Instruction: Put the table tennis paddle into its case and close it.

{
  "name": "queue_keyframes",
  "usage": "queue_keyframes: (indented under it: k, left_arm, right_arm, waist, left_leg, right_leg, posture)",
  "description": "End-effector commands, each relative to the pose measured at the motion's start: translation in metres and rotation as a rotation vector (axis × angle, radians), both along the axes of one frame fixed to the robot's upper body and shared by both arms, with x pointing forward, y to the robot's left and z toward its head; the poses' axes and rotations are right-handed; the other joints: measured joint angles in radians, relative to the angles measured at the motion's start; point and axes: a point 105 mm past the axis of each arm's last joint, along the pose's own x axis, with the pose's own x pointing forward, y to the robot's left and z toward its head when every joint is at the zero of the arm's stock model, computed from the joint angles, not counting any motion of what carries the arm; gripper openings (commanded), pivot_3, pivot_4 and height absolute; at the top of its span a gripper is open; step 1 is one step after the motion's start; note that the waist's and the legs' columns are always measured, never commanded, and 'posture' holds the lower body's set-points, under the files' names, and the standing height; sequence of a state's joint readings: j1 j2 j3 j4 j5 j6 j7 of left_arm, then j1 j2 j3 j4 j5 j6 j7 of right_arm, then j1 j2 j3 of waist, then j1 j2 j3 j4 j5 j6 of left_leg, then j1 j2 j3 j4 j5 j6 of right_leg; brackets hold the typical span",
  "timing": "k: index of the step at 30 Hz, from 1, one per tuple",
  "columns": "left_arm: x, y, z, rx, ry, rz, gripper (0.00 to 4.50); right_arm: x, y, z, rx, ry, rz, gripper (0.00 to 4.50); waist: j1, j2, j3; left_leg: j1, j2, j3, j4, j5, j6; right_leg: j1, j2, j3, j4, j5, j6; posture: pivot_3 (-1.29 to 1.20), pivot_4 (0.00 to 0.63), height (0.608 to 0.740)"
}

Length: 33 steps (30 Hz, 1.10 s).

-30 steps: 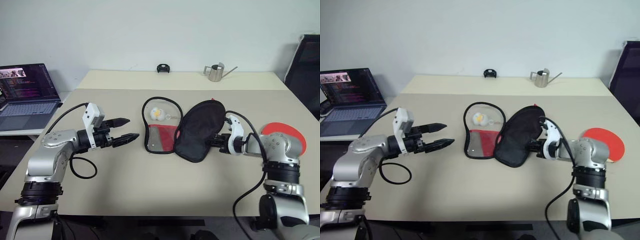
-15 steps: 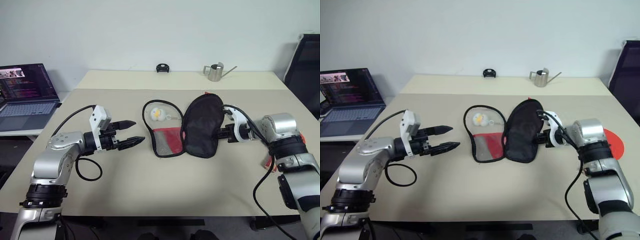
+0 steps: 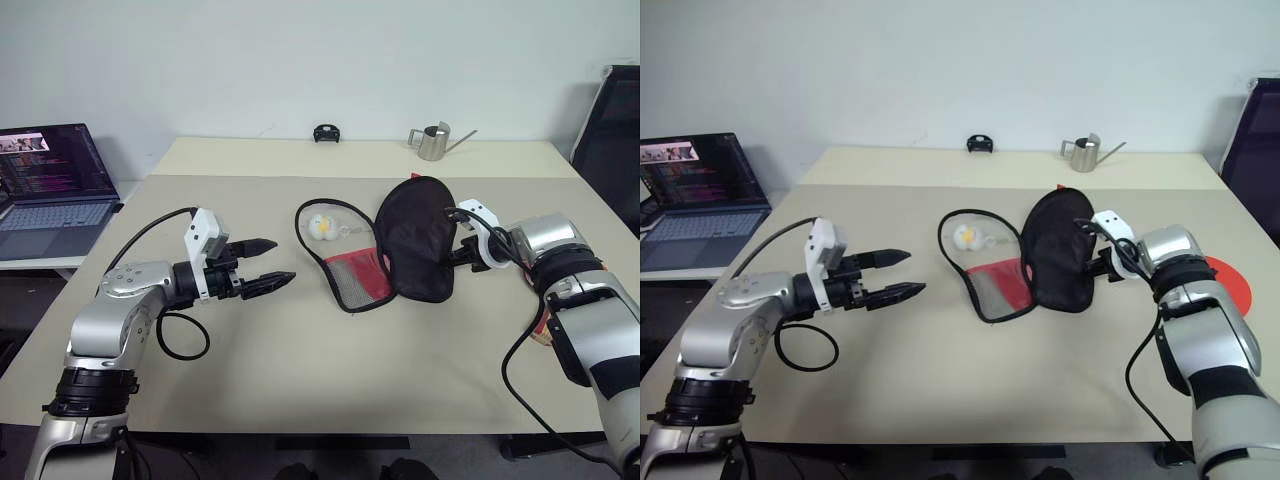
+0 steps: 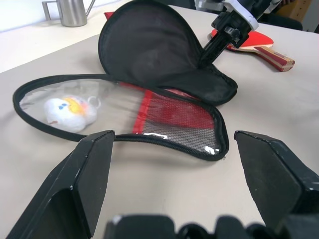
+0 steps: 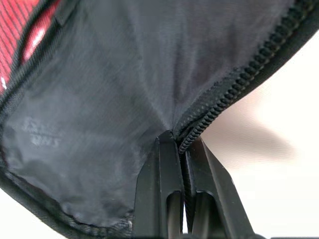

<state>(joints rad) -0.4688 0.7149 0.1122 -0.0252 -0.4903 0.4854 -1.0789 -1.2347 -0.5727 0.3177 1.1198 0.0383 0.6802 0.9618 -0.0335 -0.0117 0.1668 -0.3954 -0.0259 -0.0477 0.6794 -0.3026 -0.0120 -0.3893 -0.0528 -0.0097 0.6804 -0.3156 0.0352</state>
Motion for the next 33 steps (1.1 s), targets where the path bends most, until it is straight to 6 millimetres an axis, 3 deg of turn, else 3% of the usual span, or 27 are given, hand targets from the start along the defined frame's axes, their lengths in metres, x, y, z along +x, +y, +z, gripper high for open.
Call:
queue_keyframes:
  k: [1, 11, 14, 19, 25, 29, 33]
  left_arm:
    - [-0.003, -0.008, 0.013, -0.007, -0.051, -0.031, 4.21]
    - [-0.003, -0.013, 0.015, -0.001, -0.056, -0.047, 4.21]
    - [-0.002, -0.014, 0.015, 0.003, -0.057, -0.053, 4.21]
    - [-0.001, -0.016, 0.015, 0.0, -0.057, -0.062, 4.21]
    - [0.001, -0.018, 0.015, 0.001, -0.056, -0.072, 4.21]
    - [0.002, -0.019, 0.015, -0.003, -0.056, -0.079, 4.21]
    - [0.002, -0.022, 0.016, -0.009, -0.055, -0.096, 4.21]
  right_arm:
    - [0.006, -0.001, 0.016, -0.053, -0.061, 0.04, 0.03]
    - [0.014, -0.003, 0.019, -0.104, -0.117, 0.027, 0.03]
    - [0.015, -0.004, 0.019, -0.116, -0.131, 0.021, 0.61]
    - [0.023, -0.007, 0.028, -0.168, -0.212, 0.016, 2.28]
    - [0.032, -0.02, 0.051, -0.188, -0.348, -0.049, 2.28]
    - [0.031, -0.032, 0.075, -0.069, -0.391, -0.136, 2.28]
    - [0.024, -0.034, 0.08, 0.046, -0.365, -0.143, 2.28]
  waist:
    - [0.0, 0.0, 0.0]
    - [0.0, 0.0, 0.0]
    - [-0.001, 0.0, 0.0]
    - [-0.001, 0.0, 0.0]
    - [-0.002, 0.0, 0.0]
    - [-0.001, 0.0, 0.0]
    - [0.0, 0.0, 0.0]
  left_leg:
    - [0.0, 0.0, 0.0, 0.0, 0.0, 0.0]
    - [0.0, 0.0, 0.0, 0.0, 0.0, -0.001]
    - [0.0, 0.0, 0.0, 0.0, 0.001, -0.001]
    - [0.0, 0.0, 0.0, 0.0, 0.001, -0.001]
    - [0.0, 0.0, 0.0, 0.0, 0.001, -0.001]
    - [0.0, 0.0, 0.0, 0.0, 0.001, -0.001]
    - [0.0, 0.0, 0.0, 0.0, 0.001, -0.001]
  right_leg:
    - [0.0, 0.0, 0.0, 0.0, 0.0, 0.0]
    - [0.0, 0.0, 0.0, 0.0, 0.0, 0.0]
    - [0.0, 0.0, 0.0, 0.0, 0.0, 0.0]
    - [0.0, 0.0, 0.0, 0.0, 0.0, 0.0]
    - [0.0, 0.0, 0.0, 0.001, 0.0, 0.0]
    - [0.0, 0.0, 0.0, 0.001, 0.0, 0.0]
    - [0.0, 0.0, 0.0, 0.0, 0.0, 0.0]
  posture:
    - [0.0, 0.15, 0.74]
    - [0.0, 0.15, 0.74]
    - [0.0, 0.15, 0.74]
    - [0.0, 0.15, 0.74]
    - [0.0, 0.15, 0.74]
    - [0.0, 0.15, 0.74]
    - [0.0, 0.15, 0.74]
